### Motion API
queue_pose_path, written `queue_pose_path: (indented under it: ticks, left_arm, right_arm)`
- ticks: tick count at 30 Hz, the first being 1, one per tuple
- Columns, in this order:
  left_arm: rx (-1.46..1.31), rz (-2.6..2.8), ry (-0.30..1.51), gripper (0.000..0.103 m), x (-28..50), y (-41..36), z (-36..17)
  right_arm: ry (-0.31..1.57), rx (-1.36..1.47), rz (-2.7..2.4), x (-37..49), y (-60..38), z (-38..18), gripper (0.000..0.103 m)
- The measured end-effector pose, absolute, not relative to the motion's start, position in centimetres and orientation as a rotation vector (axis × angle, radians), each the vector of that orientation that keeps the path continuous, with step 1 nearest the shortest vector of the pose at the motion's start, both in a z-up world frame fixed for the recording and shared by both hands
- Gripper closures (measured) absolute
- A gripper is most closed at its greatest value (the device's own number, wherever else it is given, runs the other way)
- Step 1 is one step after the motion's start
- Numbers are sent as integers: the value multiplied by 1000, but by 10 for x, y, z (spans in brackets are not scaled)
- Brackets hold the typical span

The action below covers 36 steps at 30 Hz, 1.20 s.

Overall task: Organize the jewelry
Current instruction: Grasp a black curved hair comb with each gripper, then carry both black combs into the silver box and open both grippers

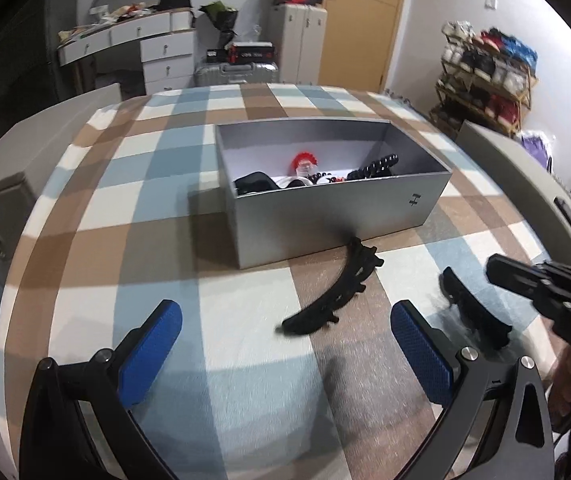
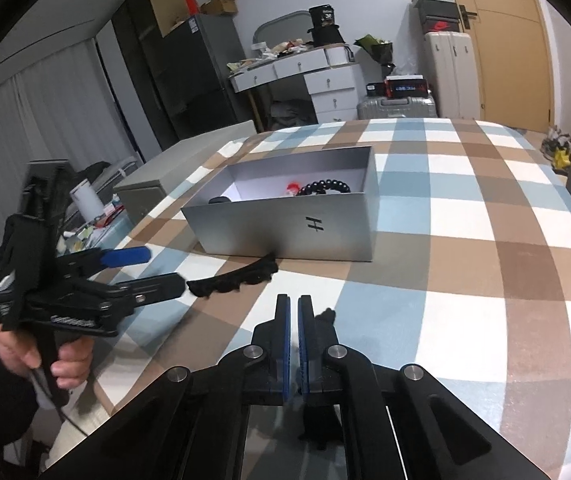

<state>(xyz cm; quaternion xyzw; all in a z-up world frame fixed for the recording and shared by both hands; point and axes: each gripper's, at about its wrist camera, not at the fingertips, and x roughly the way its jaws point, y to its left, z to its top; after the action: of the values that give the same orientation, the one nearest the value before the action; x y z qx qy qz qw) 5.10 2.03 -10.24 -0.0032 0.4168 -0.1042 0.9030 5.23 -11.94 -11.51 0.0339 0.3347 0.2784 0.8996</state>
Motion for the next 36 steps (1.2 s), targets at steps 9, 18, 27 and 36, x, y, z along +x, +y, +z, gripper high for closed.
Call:
queue_pose_path:
  ticks: [9, 18, 27, 36]
  left_arm:
    - [121, -385, 901, 10, 72, -9, -108]
    - [225, -462, 951, 71, 73, -27, -114]
    - [211, -477, 956, 89, 68, -25, -110]
    - [139, -447, 904, 90, 50, -10, -92]
  right_arm:
    - [705, 88, 538, 46, -138, -120, 82]
    - [743, 57, 550, 44, -134, -130, 74]
    - [783, -81, 521, 40, -111, -142, 73]
    - [745, -230, 489, 30, -92, -145, 86]
